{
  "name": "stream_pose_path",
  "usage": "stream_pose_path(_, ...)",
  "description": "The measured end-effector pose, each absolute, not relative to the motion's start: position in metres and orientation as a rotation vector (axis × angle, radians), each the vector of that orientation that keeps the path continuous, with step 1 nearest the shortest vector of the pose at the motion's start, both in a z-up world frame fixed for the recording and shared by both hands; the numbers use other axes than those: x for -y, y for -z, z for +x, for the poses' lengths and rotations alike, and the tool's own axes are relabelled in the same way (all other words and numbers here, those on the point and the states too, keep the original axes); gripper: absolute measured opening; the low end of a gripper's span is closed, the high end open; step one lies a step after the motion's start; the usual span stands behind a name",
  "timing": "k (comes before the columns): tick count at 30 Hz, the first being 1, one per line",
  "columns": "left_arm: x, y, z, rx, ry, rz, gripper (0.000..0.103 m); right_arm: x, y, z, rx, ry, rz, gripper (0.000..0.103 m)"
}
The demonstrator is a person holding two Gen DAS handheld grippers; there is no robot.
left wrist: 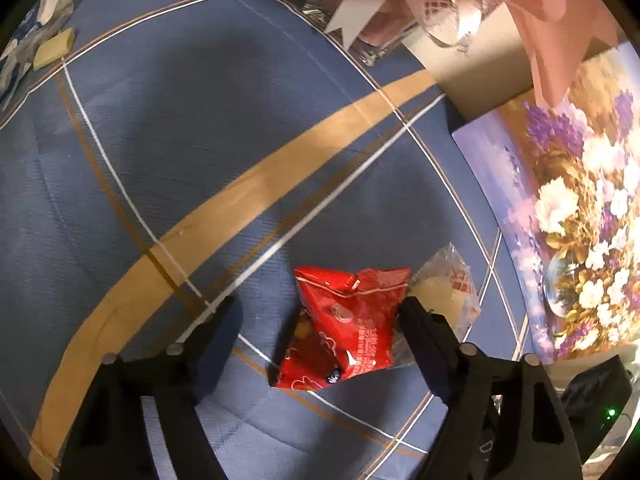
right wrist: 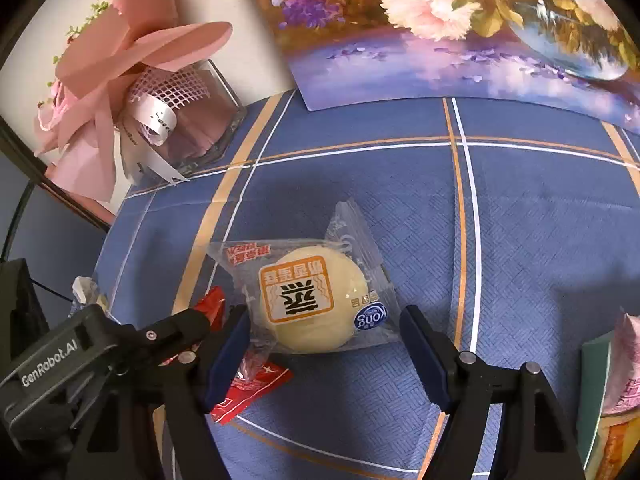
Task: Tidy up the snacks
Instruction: 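Grasp the red candy pack with the left tool while the right tool grasps the round bun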
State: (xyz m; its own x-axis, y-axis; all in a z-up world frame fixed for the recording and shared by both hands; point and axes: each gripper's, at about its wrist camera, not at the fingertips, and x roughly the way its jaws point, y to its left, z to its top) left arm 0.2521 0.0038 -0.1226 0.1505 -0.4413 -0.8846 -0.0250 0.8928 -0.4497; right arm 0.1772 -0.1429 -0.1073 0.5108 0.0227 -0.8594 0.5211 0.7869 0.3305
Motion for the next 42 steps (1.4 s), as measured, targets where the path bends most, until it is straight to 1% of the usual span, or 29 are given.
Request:
stream_pose_path(1, -0.002, 0.123, 0.252, -1.398, 0.318, -0.403, 0.075, 0.143, 0.107, 0.177, -1.004, 0.323, 0.612, 0.077)
stream_pose_path(3, 0.001, 0.125, 0.252, -1.405, 0.333, -0.400, 0.072, 0.144, 0.107, 0.177, -1.011, 0.335, 0.589, 0.077)
stream_pose_path(6, 0.004, 0.128, 0.250, -1.422, 0.347, -0.411, 0.064, 0.146, 0.108, 0.176, -1.025, 0.344, 0.563, 0.078)
stream_pose_path(8, 0.005, 0.129, 0.251, -1.417, 0.332, -0.399, 0.056, 0.144, 0.108, 0.175, -1.036, 0.344, 0.529, 0.082)
stream_pose_path(9, 0.004, 0.128, 0.251, -1.413, 0.327, -0.393, 0.054, 0.143, 0.108, 0.176, -1.042, 0.343, 0.515, 0.082)
stream_pose_path(10, 0.003, 0.127, 0.252, -1.408, 0.321, -0.389, 0.048, 0.142, 0.109, 0.177, -1.049, 0.344, 0.496, 0.084)
stream_pose_path(11, 0.002, 0.127, 0.252, -1.404, 0.313, -0.387, 0.044, 0.141, 0.109, 0.178, -1.056, 0.347, 0.480, 0.084)
stream_pose_path(21, -0.015, 0.124, 0.252, -1.405, 0.278, -0.389, 0.043, 0.153, 0.106, 0.201, -1.161, 0.354, 0.346, 0.090)
stream_pose_path(30, -0.016, 0.127, 0.257, -1.420, 0.284, -0.425, 0.043, 0.142, 0.108, 0.224, -1.234, 0.297, 0.203, 0.090)
stream_pose_path(33, -0.019, 0.127, 0.257, -1.422, 0.288, -0.427, 0.043, 0.136, 0.108, 0.226, -1.227, 0.284, 0.186, 0.083)
stream_pose_path(34, -0.019, 0.126, 0.256, -1.422, 0.287, -0.426, 0.043, 0.134, 0.107, 0.225, -1.219, 0.274, 0.183, 0.076)
stream_pose_path(35, -0.019, 0.126, 0.256, -1.422, 0.288, -0.426, 0.043, 0.132, 0.106, 0.225, -1.216, 0.266, 0.186, 0.071)
stream_pose_path(38, -0.021, 0.125, 0.255, -1.422, 0.284, -0.434, 0.043, 0.130, 0.104, 0.222, -1.210, 0.278, 0.186, 0.066)
stream_pose_path(42, -0.023, 0.122, 0.253, -1.421, 0.286, -0.427, 0.040, 0.131, 0.100, 0.212, -1.190, 0.286, 0.206, 0.063)
